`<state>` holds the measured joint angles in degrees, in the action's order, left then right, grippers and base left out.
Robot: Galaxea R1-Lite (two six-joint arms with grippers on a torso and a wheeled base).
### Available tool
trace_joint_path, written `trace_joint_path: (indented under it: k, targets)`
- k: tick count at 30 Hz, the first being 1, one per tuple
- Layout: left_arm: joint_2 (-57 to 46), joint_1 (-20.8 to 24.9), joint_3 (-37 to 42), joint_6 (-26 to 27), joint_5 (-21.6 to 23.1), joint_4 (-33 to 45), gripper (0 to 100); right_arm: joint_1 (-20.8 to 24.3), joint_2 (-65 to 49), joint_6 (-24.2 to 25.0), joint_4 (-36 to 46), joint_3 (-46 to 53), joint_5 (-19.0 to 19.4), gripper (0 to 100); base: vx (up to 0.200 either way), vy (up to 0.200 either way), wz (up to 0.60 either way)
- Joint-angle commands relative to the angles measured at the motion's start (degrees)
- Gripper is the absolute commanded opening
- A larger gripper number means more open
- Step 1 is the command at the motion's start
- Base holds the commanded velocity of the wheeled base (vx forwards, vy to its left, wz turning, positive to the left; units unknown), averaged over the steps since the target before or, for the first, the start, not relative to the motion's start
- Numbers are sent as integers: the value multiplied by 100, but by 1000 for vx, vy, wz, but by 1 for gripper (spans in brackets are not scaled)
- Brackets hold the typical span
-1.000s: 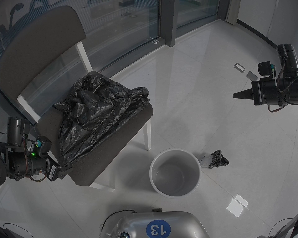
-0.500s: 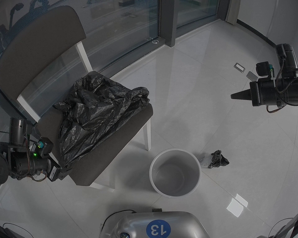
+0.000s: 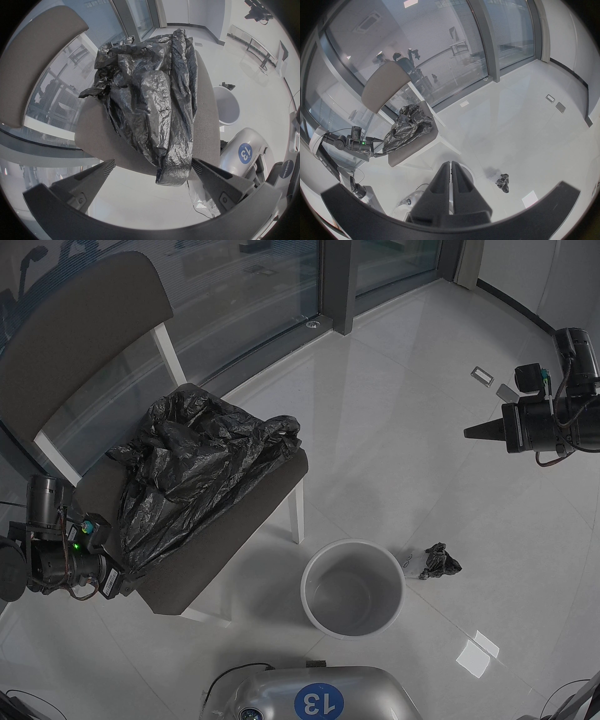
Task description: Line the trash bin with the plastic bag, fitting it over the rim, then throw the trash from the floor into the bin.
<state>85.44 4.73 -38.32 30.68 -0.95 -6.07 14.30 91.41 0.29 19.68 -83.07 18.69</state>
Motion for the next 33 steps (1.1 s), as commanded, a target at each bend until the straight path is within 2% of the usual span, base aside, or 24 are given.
trace_joint_path:
  k: [1,23,33]
  targets:
    - [78,-25,8,-1,-2,1,100,3,-9,6,10,1,3,0,0,0,0]
    - [253,-42,-273,-36,-10,1,100,-6,-70,6,1,-25,3,0,0,0,0]
    - [324,-236,-466,-45,-2,1,100,-6,-105,6,10,-17,3,0,0,0,0]
